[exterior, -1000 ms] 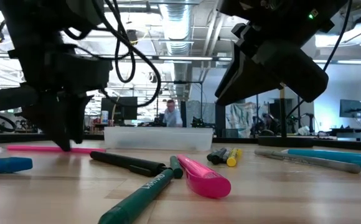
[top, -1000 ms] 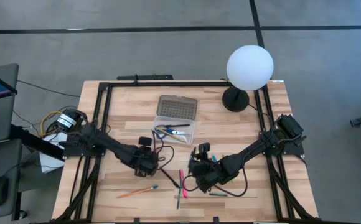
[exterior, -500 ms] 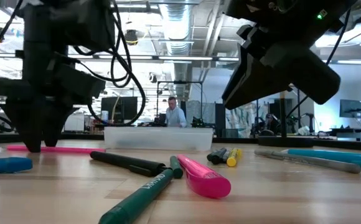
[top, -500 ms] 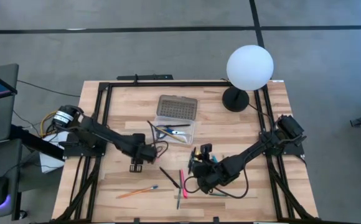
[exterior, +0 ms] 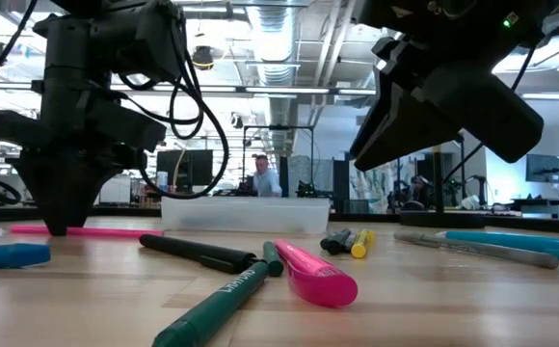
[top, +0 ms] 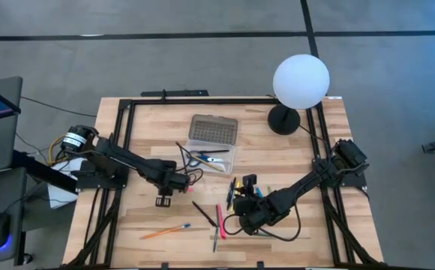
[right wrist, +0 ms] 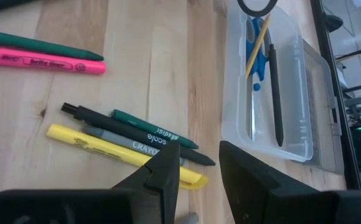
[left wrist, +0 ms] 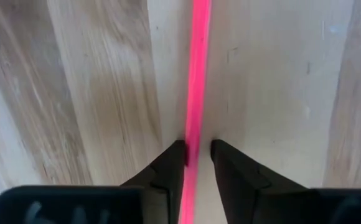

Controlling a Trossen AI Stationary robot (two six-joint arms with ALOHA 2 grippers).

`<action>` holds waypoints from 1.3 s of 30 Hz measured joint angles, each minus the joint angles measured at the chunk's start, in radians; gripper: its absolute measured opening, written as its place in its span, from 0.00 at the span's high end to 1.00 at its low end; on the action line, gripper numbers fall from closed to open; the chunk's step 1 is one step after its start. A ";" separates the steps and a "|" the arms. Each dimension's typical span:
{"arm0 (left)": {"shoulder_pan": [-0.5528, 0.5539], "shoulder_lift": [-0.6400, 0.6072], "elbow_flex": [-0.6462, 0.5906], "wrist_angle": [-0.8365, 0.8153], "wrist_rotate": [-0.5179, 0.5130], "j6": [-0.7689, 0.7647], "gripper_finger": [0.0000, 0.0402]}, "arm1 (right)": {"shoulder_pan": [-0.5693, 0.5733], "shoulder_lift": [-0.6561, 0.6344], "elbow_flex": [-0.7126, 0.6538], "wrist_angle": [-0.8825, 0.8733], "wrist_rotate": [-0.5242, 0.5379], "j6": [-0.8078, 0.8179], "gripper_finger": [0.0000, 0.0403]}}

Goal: Pick & place school supplies into a supply box
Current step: Put the pink pencil into the gray supply box

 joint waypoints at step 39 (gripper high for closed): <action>-0.085 0.013 0.079 0.016 -0.136 0.111 1.00 | 0.000 0.000 0.000 0.000 0.000 0.007 0.73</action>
